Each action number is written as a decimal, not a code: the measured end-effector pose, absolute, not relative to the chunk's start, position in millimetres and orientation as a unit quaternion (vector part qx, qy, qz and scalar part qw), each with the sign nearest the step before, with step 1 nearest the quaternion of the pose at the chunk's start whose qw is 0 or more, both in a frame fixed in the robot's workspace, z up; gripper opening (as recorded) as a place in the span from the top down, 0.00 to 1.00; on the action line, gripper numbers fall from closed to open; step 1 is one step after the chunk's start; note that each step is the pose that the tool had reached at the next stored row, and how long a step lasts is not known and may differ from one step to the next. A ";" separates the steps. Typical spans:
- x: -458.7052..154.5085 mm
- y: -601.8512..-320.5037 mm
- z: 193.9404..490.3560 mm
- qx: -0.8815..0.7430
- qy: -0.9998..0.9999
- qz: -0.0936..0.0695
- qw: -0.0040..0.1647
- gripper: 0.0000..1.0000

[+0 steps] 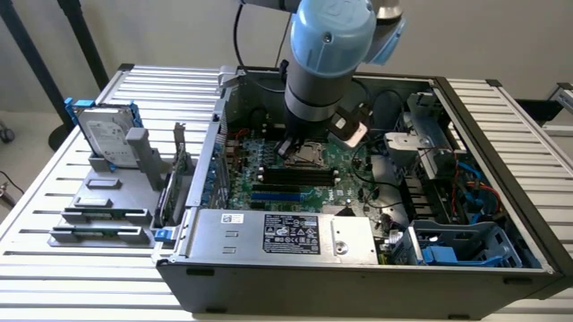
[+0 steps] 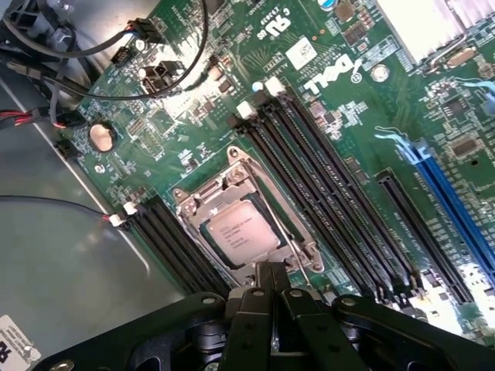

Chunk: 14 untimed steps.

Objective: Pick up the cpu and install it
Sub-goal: 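Install the first cpu locking lever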

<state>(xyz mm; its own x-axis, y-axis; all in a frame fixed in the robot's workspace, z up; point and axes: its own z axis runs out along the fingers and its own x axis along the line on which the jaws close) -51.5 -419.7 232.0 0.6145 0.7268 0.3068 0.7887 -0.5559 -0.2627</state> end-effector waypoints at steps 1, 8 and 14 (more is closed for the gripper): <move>-51.6 -420.8 233.5 -0.878 -0.431 -0.081 0.190 0.89; -56.7 -434.7 237.3 -0.879 -0.431 -0.078 0.191 0.89; -62.8 -442.0 237.1 -0.879 -0.430 -0.078 0.192 0.89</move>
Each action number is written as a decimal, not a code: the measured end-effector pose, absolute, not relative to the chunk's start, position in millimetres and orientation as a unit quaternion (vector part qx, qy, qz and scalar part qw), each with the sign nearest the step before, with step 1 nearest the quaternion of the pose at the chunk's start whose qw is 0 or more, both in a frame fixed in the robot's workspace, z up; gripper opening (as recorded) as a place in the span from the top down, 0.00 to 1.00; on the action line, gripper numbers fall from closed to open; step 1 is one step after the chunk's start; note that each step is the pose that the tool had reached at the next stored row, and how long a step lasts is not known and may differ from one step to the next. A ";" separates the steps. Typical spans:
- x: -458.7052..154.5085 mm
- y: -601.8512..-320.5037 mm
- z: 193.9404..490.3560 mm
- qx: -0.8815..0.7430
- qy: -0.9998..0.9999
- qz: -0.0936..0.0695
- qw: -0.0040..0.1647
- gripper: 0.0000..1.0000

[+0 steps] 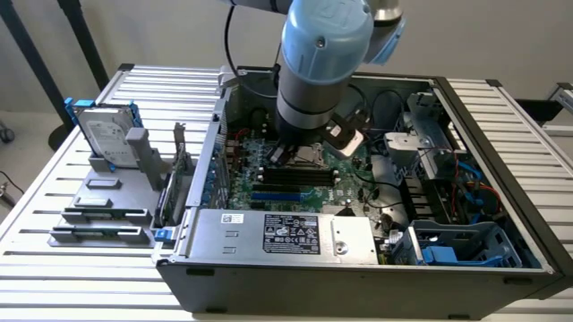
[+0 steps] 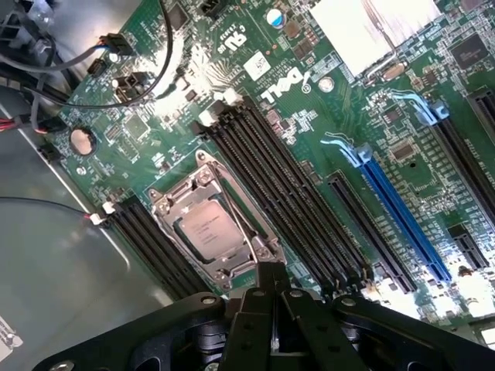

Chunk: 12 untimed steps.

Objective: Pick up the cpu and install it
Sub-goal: 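Install the first cpu locking lever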

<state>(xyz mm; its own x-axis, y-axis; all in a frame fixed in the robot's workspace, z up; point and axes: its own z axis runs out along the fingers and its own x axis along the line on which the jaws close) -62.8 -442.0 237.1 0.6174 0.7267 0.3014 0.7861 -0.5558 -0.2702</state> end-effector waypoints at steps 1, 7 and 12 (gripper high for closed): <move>-64.0 -442.0 236.8 -0.879 -0.430 -0.078 0.192 0.89; -68.4 -440.0 234.1 -0.879 -0.430 -0.077 0.192 0.89; -71.2 -436.2 229.5 -0.879 -0.430 -0.078 0.192 0.89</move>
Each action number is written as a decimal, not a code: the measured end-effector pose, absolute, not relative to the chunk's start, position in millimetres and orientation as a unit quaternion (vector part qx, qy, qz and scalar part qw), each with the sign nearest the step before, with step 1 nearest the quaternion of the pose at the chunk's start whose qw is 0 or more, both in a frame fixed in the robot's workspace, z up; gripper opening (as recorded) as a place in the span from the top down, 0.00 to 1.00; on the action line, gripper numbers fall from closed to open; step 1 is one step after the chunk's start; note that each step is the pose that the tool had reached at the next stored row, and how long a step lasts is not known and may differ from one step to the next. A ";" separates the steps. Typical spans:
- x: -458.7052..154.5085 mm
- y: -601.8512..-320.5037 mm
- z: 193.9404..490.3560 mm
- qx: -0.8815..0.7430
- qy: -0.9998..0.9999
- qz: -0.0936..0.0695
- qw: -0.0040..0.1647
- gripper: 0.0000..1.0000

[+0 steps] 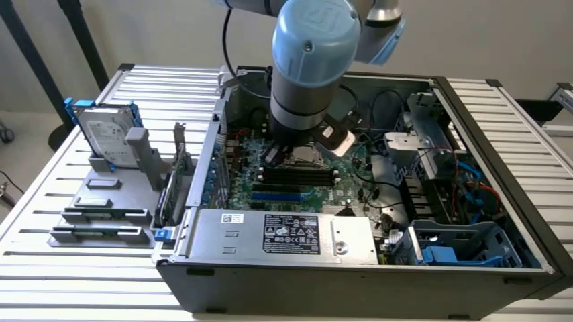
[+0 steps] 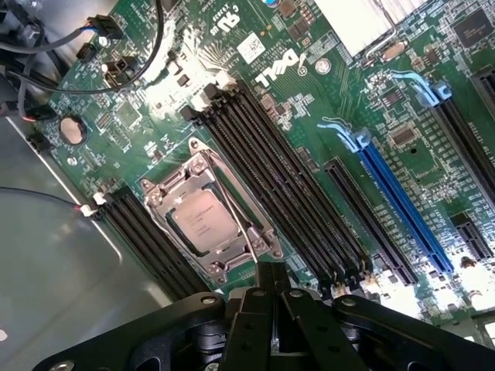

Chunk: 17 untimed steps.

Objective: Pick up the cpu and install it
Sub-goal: 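Install the first cpu locking lever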

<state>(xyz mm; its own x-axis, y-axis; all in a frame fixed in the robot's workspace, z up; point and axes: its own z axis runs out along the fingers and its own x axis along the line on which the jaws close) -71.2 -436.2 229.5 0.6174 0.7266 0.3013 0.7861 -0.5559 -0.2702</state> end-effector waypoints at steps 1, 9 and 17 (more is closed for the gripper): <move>-72.3 -436.0 227.7 -0.879 -0.430 -0.078 0.192 0.89; -81.8 -432.8 213.1 -0.879 -0.430 -0.078 0.192 0.89; -82.6 -430.5 199.6 -0.879 -0.431 -0.078 0.192 0.89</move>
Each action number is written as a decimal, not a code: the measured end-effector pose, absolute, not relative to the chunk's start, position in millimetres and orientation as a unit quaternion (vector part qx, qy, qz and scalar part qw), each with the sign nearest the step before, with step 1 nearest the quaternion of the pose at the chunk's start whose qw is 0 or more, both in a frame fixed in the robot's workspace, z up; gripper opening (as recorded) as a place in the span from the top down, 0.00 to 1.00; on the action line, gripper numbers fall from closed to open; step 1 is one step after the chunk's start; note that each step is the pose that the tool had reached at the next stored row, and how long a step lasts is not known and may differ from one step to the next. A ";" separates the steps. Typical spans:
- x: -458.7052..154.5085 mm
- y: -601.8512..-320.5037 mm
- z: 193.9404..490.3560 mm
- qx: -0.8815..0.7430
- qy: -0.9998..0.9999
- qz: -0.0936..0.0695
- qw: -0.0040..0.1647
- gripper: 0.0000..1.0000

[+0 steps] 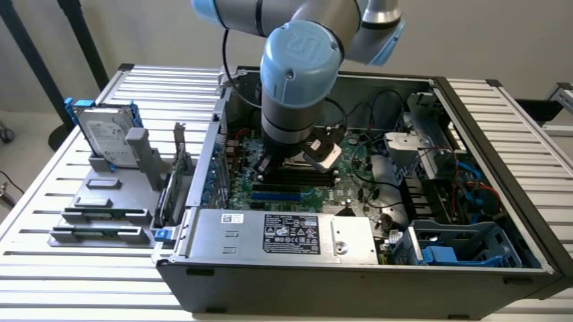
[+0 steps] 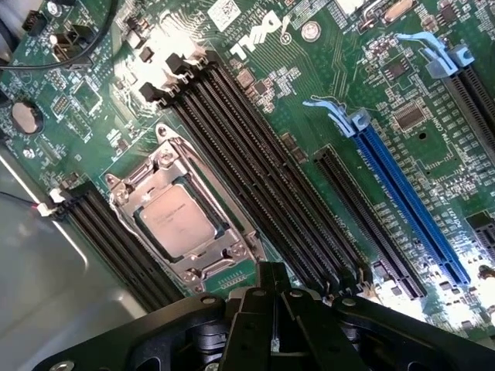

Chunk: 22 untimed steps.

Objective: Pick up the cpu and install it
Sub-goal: 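Install the first cpu locking lever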

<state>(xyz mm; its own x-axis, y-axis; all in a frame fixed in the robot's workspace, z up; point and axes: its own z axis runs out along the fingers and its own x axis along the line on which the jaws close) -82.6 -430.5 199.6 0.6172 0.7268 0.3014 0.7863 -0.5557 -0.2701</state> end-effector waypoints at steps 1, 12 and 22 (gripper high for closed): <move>-82.6 -430.3 198.8 -0.879 -0.431 -0.078 0.192 0.89; -83.1 -425.0 195.3 -0.879 -0.431 -0.077 0.192 0.89; -83.1 -421.6 190.3 -0.879 -0.431 -0.077 0.192 0.89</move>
<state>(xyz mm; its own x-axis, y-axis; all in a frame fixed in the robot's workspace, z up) -83.1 -421.6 190.3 0.6172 0.7270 0.3009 0.7863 -0.5558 -0.2698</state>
